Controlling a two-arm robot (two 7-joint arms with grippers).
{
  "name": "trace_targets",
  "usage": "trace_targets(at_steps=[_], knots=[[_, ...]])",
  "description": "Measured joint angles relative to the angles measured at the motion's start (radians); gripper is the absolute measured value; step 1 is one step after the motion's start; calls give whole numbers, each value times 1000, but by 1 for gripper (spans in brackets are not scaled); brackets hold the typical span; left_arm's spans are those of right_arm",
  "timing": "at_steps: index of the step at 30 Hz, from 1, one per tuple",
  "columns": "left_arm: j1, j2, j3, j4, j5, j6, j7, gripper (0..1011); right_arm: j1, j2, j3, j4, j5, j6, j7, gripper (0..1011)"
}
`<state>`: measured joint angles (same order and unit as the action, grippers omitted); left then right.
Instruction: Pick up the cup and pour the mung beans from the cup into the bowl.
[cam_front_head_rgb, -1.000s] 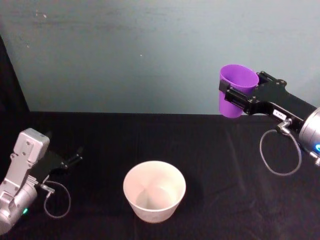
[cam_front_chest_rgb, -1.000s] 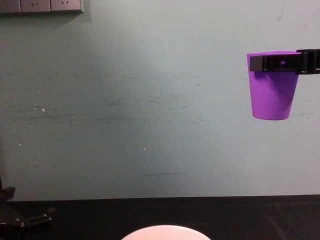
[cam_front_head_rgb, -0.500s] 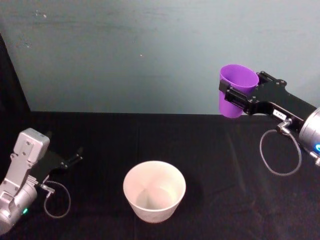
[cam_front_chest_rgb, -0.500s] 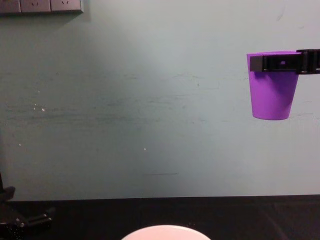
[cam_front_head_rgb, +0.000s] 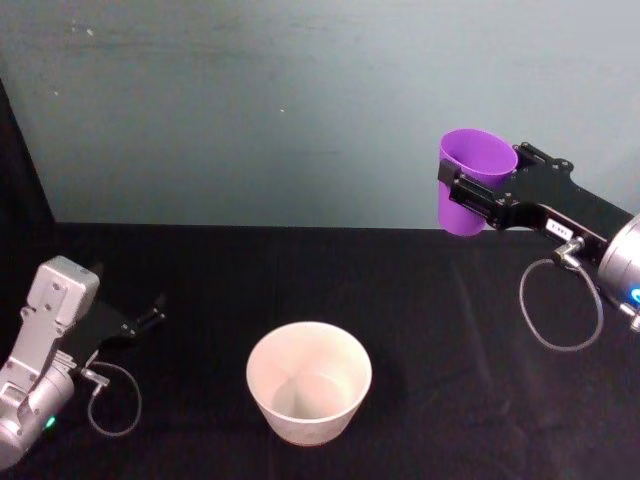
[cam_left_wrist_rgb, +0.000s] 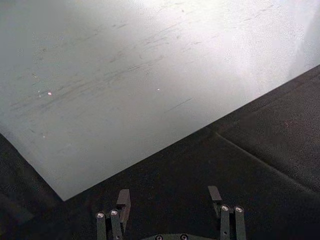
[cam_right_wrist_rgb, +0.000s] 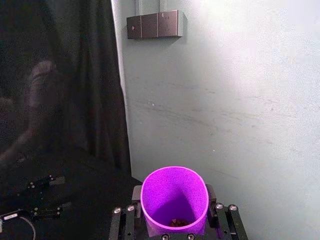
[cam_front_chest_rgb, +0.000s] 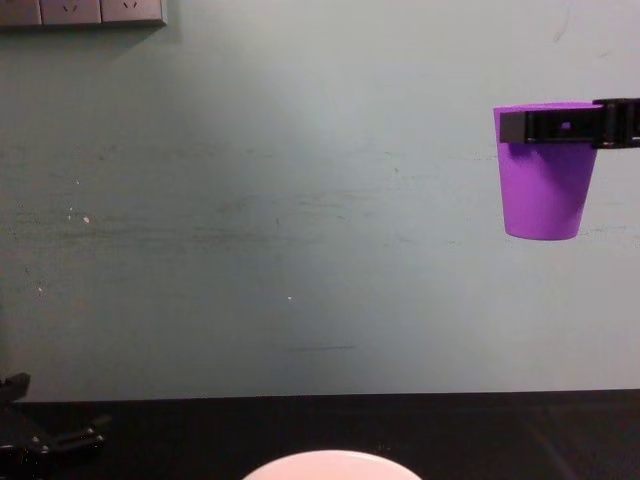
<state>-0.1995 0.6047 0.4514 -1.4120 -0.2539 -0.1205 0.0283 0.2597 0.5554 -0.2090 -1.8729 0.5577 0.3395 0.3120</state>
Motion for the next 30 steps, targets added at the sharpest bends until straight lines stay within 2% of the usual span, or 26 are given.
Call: trace_targets(at_steps=[30], knots=[[0, 0, 0, 0, 0, 0, 0, 1003, 0, 0, 0, 0, 0, 0, 0, 724]])
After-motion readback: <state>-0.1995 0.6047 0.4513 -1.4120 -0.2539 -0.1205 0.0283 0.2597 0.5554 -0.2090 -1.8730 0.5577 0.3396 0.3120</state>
